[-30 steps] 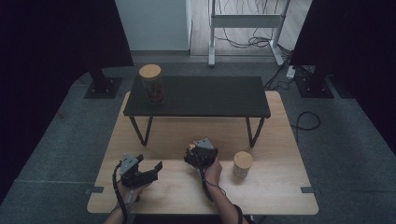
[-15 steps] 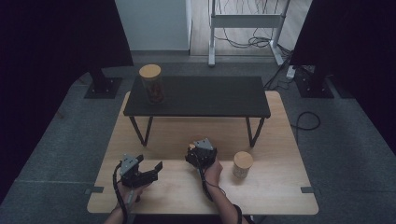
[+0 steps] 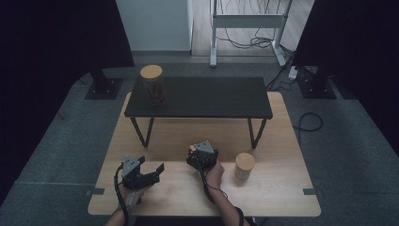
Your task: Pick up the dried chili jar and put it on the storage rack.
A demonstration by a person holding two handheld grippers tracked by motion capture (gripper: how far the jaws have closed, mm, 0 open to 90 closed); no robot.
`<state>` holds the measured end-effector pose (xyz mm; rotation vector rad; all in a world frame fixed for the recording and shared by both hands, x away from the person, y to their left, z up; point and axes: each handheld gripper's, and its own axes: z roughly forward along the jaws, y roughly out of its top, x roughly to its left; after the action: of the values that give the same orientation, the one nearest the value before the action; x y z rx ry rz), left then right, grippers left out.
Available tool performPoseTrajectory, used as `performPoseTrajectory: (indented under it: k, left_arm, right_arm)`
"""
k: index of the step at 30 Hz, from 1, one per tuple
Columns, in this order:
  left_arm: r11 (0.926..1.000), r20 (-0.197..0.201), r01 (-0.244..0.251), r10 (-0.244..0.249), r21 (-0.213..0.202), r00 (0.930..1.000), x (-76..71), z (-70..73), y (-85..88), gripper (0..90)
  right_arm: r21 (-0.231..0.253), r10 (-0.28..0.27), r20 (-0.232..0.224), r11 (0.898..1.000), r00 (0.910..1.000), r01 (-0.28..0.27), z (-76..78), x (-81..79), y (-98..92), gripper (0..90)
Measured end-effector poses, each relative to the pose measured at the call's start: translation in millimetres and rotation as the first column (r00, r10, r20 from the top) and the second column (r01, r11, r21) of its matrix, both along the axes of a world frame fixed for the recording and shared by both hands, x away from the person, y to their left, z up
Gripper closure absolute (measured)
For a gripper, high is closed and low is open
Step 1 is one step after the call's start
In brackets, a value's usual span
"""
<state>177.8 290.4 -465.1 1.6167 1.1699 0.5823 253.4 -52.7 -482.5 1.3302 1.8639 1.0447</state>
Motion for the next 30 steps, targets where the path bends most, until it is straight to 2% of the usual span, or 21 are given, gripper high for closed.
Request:
performPoseTrajectory:
  k: [14, 30]
  left_arm:
    - [1.0000, 0.001, 0.003, -0.003, 0.002, 1.0000, 0.1, 0.4, -0.3, 8.9]
    - [1.0000, 0.002, -0.001, 0.001, 0.001, 1.0000, 0.1, 0.4, 0.1, 8.9]
  right_arm:
    - [0.026, 0.021, 0.024, 0.999, 0.9995, -0.021, 7.1, -7.3, -6.3, 25.5]
    - [0.050, 0.016, 0.047, 0.999, 0.9988, -0.018, 12.4, -15.0, -12.8, 25.6]
